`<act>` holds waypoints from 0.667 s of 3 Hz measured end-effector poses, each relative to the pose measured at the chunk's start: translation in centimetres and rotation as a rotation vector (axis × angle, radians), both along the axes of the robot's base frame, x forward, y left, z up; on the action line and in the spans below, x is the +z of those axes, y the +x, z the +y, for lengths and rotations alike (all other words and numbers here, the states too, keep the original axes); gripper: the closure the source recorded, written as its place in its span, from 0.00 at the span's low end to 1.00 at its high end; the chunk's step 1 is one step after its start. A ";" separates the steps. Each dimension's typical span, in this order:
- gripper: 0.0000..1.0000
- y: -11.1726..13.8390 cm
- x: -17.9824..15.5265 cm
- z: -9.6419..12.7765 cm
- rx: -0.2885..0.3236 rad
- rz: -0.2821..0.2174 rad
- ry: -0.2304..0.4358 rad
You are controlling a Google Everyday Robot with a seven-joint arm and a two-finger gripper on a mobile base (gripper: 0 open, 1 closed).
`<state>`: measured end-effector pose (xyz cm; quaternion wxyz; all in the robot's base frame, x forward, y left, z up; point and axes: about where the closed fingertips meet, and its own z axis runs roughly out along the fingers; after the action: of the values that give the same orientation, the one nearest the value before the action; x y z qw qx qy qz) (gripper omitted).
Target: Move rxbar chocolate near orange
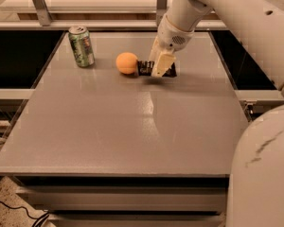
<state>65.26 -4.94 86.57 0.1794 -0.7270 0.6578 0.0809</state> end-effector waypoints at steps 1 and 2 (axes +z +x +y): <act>0.13 0.3 0.0 0.0 0.003 0.002 0.003; 0.00 0.6 0.1 0.1 0.009 0.005 0.009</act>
Offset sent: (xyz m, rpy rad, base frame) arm 0.0054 -0.0037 0.0062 0.0088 0.0086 0.0078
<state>65.86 -4.84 86.63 0.1806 -0.7289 0.6546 0.0867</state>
